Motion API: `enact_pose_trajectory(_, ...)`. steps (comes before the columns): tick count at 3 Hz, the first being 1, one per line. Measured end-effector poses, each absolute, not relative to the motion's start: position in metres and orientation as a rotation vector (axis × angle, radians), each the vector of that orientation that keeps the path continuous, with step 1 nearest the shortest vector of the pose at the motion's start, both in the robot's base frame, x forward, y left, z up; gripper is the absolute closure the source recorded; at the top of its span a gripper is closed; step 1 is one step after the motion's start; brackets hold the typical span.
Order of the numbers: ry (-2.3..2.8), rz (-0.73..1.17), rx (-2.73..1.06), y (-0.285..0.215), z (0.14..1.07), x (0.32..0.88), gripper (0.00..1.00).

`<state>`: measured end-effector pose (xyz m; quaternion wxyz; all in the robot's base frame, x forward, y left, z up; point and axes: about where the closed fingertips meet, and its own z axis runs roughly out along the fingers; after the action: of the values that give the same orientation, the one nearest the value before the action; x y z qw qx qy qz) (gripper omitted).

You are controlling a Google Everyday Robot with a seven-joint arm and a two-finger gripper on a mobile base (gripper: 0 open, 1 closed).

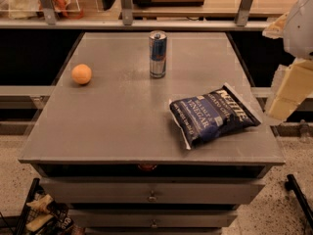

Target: Knock redbull can over

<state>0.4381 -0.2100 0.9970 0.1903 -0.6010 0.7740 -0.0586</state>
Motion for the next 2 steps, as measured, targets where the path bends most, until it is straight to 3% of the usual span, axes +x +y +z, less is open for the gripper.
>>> enact_pose_trajectory(2, 2.172, -0.164, -1.586, -0.212, 1.001, 0.467, 0.00)
